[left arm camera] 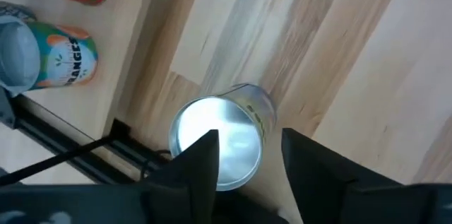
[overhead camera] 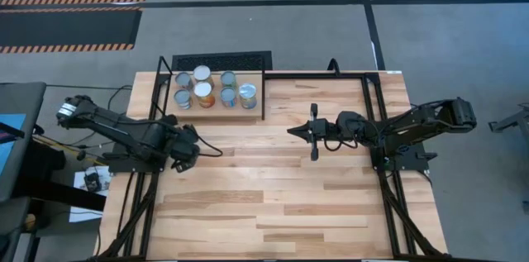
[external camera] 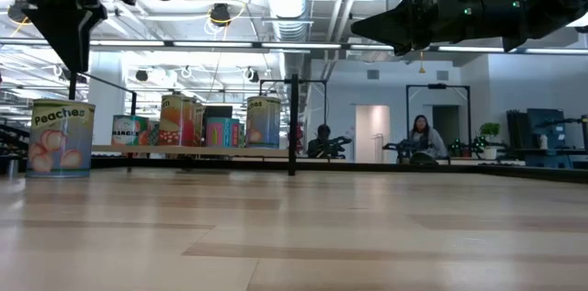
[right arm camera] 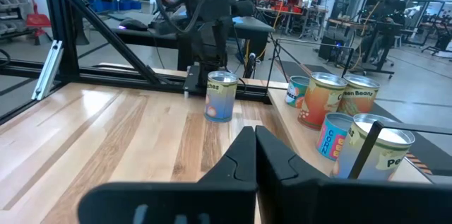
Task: Pick and place cans onto a shelf
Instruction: Put the peaches on the shelf
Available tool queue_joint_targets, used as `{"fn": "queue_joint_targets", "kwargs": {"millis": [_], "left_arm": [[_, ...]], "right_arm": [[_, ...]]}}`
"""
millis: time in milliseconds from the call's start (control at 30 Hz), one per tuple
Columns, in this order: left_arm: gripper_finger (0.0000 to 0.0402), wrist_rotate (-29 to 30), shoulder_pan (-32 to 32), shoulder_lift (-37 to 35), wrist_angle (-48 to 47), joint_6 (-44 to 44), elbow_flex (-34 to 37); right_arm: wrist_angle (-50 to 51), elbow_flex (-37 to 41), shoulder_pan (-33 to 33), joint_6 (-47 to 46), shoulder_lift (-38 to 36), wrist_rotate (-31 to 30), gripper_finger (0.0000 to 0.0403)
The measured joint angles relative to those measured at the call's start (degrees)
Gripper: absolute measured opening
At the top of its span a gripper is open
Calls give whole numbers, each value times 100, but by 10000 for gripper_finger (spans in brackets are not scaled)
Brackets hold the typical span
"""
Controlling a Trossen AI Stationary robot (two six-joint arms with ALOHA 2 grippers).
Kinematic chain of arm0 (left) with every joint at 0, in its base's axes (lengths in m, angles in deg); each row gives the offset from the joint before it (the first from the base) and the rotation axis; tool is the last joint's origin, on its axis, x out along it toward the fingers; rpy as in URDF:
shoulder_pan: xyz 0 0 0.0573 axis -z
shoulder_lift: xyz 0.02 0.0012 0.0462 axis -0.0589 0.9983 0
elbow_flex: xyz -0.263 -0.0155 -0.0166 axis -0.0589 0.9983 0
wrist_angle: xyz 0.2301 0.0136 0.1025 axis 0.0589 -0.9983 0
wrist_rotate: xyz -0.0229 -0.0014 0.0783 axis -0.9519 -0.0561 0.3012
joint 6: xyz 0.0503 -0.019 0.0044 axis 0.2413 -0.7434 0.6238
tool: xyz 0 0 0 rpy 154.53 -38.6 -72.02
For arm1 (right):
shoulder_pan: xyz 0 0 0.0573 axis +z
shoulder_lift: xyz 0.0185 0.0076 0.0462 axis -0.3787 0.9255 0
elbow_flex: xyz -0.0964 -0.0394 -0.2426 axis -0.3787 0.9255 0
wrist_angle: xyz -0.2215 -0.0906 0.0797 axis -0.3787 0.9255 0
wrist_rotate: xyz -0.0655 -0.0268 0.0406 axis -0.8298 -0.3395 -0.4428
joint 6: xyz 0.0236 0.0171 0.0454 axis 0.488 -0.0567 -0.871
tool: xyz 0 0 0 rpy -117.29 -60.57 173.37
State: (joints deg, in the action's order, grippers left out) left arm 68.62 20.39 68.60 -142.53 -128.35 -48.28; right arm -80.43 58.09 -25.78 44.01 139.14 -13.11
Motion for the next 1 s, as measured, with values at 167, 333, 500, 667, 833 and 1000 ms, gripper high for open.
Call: {"fn": "queue_joint_targets", "kwargs": {"millis": [167, 333, 500, 667, 833, 1000], "left_arm": [[159, -96, -103, 2, 144, -53, 98], [160, -385, -322, -51, 452, -97, 680], [160, -354, -469, -51, 485, -71, 908], [158, -290, -519, -51, 750, 182, 1125], [113, -144, -516, -71, 896, 427, 1333], [19, -158, -518, -72, 878, 1054, 1196]], "right_arm": [[0, 0, 0, 1, 0, -1, 10], [-2, 0, 2, 16, 0, -2, 9], [-4, 0, 2, 15, 0, -1, 10], [-7, 0, 2, 13, 0, -33, 9], [-7, 0, 2, 11, 0, -32, 10], [-7, 0, 2, 11, 0, -31, 9]]}}
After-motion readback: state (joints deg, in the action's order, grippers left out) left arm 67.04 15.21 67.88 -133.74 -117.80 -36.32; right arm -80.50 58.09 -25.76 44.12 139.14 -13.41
